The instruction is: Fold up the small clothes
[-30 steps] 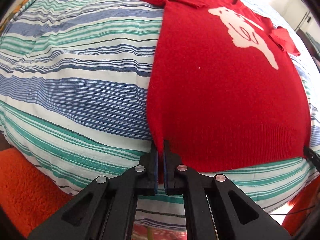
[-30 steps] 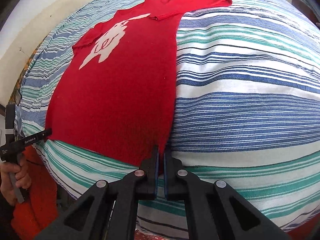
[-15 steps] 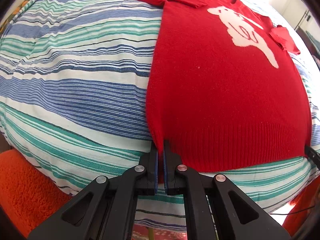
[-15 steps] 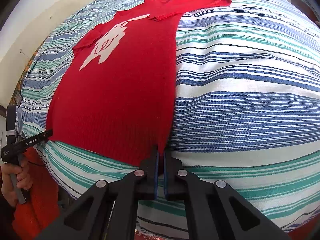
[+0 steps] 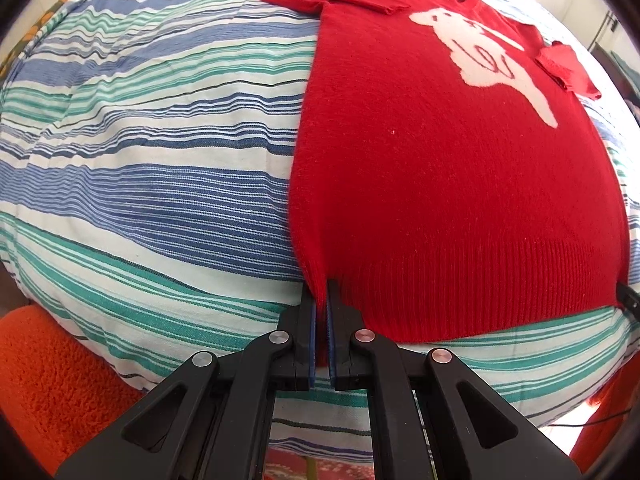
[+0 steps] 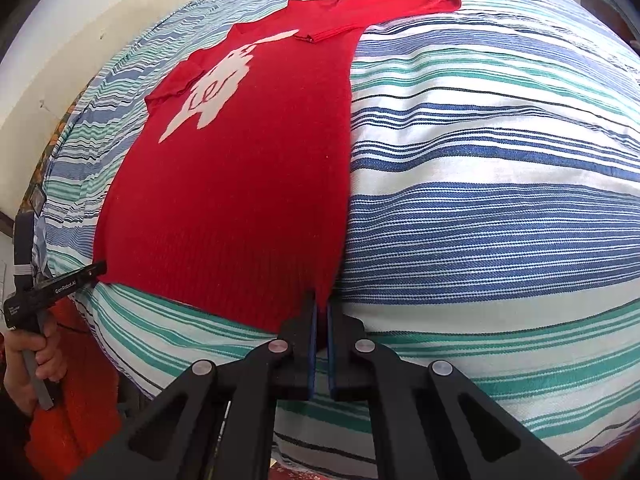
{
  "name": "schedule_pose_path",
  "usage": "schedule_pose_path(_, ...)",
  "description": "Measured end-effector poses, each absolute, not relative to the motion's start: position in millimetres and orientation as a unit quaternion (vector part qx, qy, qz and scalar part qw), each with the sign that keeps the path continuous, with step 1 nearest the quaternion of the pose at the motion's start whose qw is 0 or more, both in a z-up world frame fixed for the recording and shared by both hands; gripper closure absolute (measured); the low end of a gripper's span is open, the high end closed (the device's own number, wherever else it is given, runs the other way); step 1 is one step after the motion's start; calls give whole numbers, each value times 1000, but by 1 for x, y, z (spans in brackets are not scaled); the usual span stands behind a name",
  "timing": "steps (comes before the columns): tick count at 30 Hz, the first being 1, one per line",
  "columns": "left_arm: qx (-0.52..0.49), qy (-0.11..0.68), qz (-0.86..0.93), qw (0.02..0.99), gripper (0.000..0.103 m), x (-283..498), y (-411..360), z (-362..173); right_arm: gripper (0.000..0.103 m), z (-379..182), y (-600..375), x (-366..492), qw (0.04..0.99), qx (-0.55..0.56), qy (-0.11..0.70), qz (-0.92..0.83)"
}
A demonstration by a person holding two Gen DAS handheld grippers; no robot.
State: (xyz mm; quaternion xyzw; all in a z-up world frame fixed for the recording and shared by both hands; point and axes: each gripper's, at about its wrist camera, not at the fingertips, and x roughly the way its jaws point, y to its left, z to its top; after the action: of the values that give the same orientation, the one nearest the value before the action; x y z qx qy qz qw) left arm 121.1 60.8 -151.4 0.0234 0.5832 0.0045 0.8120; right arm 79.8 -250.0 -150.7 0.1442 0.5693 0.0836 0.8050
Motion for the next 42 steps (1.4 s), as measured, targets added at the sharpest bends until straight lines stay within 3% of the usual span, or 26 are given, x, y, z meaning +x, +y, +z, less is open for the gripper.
schedule_pose_path(9,72,571,15,818,95,112,44,-148,101,-148,-251,79,805,148,568,83)
schedule_pose_path(12,88,568,30,818,75,104,45,-145,100,-145,-250,77,805,149,569,82)
schedule_pose_path(14,103,566,54,816,41,98,45,-140,98,-143,-250,76,804,147,570,81)
schedule_pose_path(17,99,574,71,810,23,89,53,-133,92,-141,-250,74,804,148,570,82)
schedule_pose_path(23,31,619,79,781,21,69,73,-125,83,-133,-250,64,796,153,580,80)
schedule_pose_path(29,-23,539,108,835,21,65,91,-76,79,-89,-277,42,831,141,538,28)
schedule_pose_path(35,-68,484,155,858,20,90,119,-80,77,-26,-282,93,866,6,498,41)
schedule_pose_path(36,-71,482,157,859,20,91,120,-83,72,-19,-274,106,870,-25,490,55)
schedule_pose_path(38,-66,490,161,854,20,91,121,-94,52,-13,-251,135,874,-99,466,95)
schedule_pose_path(42,-82,512,165,839,20,97,130,-105,51,-51,-204,200,851,-211,455,156)
